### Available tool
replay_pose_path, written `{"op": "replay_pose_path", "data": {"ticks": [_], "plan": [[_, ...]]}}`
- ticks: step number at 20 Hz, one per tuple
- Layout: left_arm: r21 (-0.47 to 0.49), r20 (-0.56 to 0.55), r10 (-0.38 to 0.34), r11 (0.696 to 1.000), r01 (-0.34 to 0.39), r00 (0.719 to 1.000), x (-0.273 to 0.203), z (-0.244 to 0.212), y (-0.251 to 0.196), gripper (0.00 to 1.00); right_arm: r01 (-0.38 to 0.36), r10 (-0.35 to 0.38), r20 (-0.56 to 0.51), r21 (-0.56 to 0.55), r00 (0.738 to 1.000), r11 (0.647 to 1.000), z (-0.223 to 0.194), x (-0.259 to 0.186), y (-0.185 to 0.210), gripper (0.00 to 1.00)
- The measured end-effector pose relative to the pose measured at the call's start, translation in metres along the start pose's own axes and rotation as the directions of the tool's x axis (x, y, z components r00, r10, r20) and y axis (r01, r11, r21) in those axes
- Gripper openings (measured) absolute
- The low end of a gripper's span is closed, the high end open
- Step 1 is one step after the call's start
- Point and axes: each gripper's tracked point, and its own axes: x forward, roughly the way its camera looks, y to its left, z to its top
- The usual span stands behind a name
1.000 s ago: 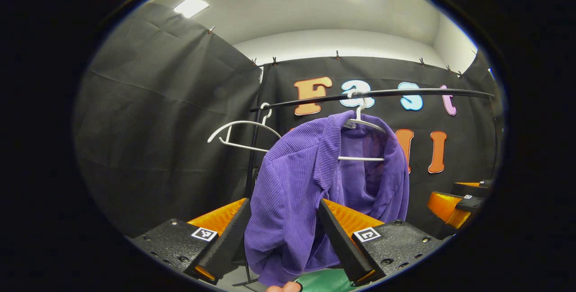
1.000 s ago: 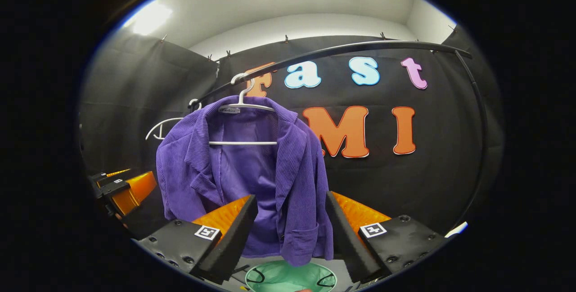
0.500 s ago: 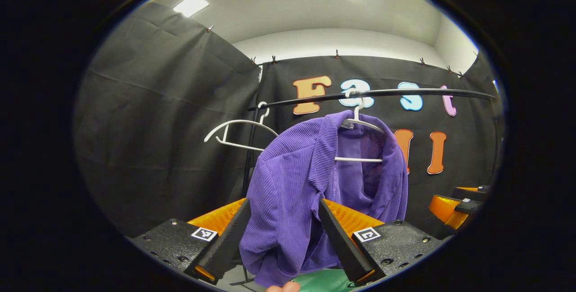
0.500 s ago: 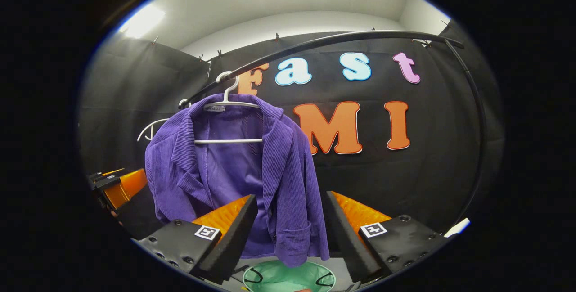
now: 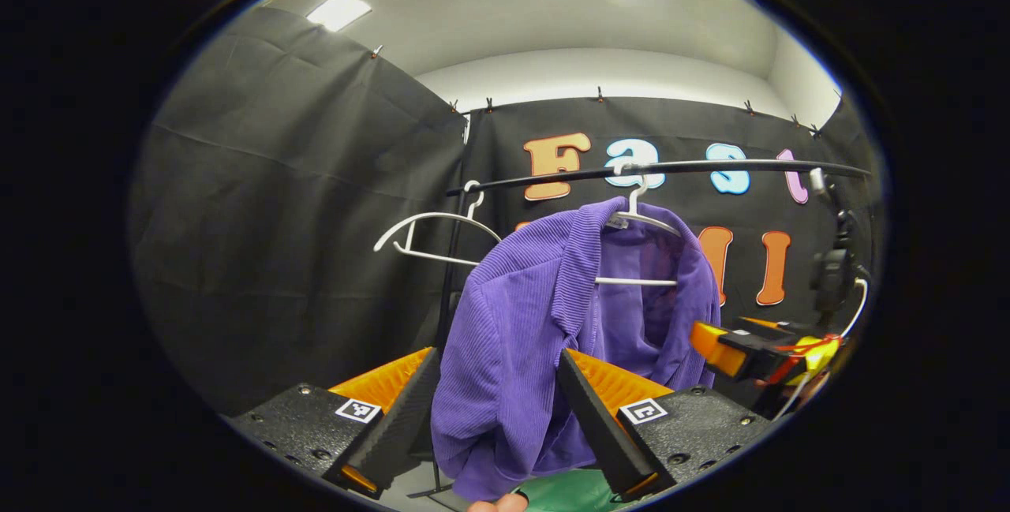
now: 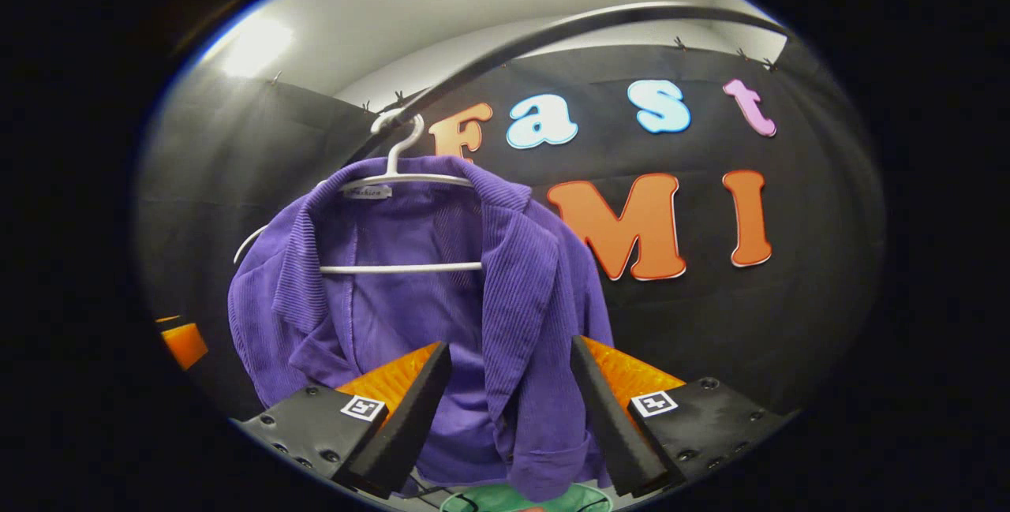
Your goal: Grasp the clothes on the hanger with both hands and then place them into the laundry hamper below.
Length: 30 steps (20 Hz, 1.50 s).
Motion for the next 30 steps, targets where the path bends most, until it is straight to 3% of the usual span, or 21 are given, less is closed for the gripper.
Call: {"op": "replay_pose_path", "data": {"ticks": [1, 3, 4, 7, 10, 13, 18, 25, 27, 28, 29, 30], "plan": [[0.007, 0.006, 0.018, 1.000, -0.018, 1.000, -0.004, 0.002, 0.003, 0.91, 0.011, -0.011, -0.004, 0.001, 1.000, 1.000, -0.005, 0.018, -0.005, 0.98], [0.018, 0.006, 0.047, 0.999, -0.047, 0.999, -0.011, 0.003, 0.006, 0.95, 0.022, -0.022, -0.029, 0.001, 0.999, 1.000, -0.019, 0.049, -0.009, 0.94], [0.021, 0.007, 0.057, 0.998, -0.057, 0.998, -0.013, 0.004, 0.005, 0.95, 0.039, -0.038, -0.048, 0.005, 0.998, 0.999, -0.027, 0.061, -0.014, 0.99], [0.022, 0.013, 0.057, 0.998, -0.057, 0.998, -0.012, 0.004, -0.006, 0.91, 0.012, -0.005, -0.089, 0.073, 0.996, 0.997, -0.038, 0.079, -0.020, 0.98], [0.010, -0.001, 0.019, 1.000, -0.019, 1.000, 0.001, -0.004, -0.026, 0.95, -0.018, 0.027, -0.072, 0.117, 0.997, 0.993, -0.029, 0.076, -0.033, 0.20], [-0.024, -0.013, -0.040, 0.999, 0.040, 0.999, 0.023, -0.013, -0.053, 0.92, -0.011, 0.013, -0.026, 0.080, 1.000, 0.997, -0.014, 0.060, -0.052, 0.08], [-0.109, -0.035, -0.119, 0.987, 0.115, 0.992, 0.063, -0.032, -0.096, 0.92, -0.036, 0.033, 0.053, 0.053, 0.998, 0.998, 0.032, 0.025, -0.066, 0.07], [-0.127, 0.021, 0.006, 0.992, -0.003, 1.000, 0.129, -0.043, -0.100, 0.91, -0.069, 0.068, 0.155, -0.004, 0.986, 0.998, 0.086, -0.028, -0.071, 0.07], [-0.114, 0.051, 0.045, 0.993, -0.039, 0.998, 0.140, -0.044, -0.093, 0.99, -0.087, 0.087, 0.169, -0.009, 0.982, 0.996, 0.097, -0.041, -0.068, 0.07], [-0.093, 0.068, 0.071, 0.994, -0.065, 0.995, 0.144, -0.046, -0.088, 0.91, -0.092, 0.092, 0.179, -0.009, 0.979, 0.996, 0.102, -0.045, -0.067, 0.07], [-0.064, 0.083, 0.096, 0.994, -0.091, 0.992, 0.148, -0.046, -0.082, 0.95, -0.092, 0.092, 0.188, -0.012, 0.978, 0.996, 0.105, -0.047, -0.068, 0.07], [-0.023, 0.098, 0.119, 0.993, -0.117, 0.988, 0.149, -0.045, -0.075, 0.91, -0.089, 0.091, 0.194, -0.018, 0.977, 0.996, 0.107, -0.049, -0.069, 0.07]]}}
